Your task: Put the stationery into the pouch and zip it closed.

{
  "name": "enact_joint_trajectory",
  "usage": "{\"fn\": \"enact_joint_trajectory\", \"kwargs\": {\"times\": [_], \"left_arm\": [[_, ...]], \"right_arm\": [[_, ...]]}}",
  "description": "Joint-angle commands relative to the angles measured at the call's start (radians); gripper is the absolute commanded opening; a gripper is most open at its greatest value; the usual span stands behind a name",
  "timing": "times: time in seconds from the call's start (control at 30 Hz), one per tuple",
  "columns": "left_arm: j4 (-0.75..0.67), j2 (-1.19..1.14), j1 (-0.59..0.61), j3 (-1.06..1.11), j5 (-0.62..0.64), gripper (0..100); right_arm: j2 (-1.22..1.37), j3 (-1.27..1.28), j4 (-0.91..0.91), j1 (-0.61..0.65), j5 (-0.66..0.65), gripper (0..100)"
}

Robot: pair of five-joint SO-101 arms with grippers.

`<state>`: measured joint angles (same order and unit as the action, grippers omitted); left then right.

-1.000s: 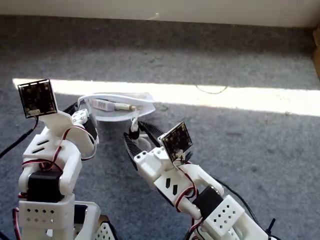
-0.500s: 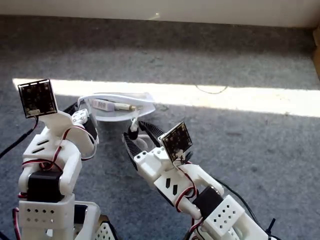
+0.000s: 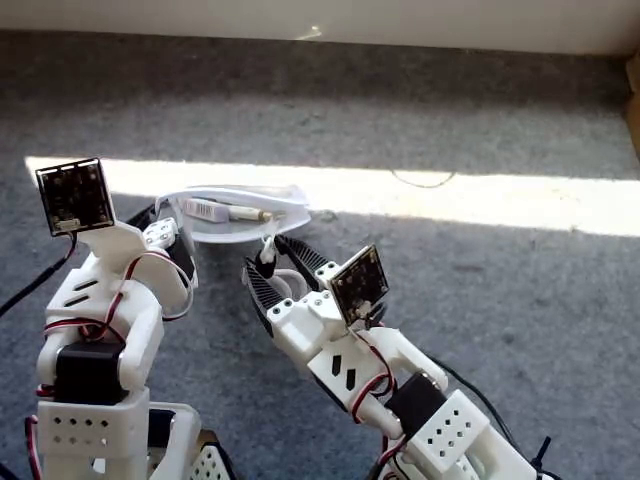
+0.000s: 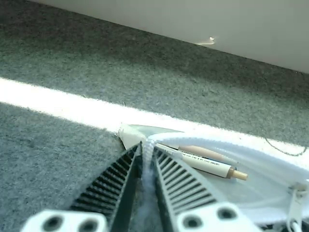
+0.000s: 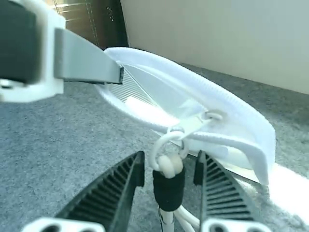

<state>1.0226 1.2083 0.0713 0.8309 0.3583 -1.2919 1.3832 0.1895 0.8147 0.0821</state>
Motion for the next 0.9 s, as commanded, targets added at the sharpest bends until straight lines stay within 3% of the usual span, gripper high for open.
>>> {"fn": "enact_joint_trajectory", "kwargs": {"times": [0.0,0.37,0.47,0.6,0.87], "left_arm": [[-0.002,0.024,0.015,-0.021,-0.009,1],[-0.002,0.024,0.015,-0.021,-0.009,1],[-0.002,0.024,0.015,-0.019,-0.009,1],[-0.006,0.024,0.015,-0.008,-0.009,1],[-0.009,0.025,0.012,-0.012,-0.011,1]], "right_arm": [[-0.022,-0.010,-0.024,-0.012,0.005,14.2],[-0.025,-0.010,-0.022,-0.012,0.002,9.2],[-0.033,-0.010,-0.021,-0.016,0.000,2.9],[-0.033,-0.013,-0.007,-0.016,-0.092,0.5],[-0.035,-0.097,0.271,-0.016,-0.114,0.5]]}}
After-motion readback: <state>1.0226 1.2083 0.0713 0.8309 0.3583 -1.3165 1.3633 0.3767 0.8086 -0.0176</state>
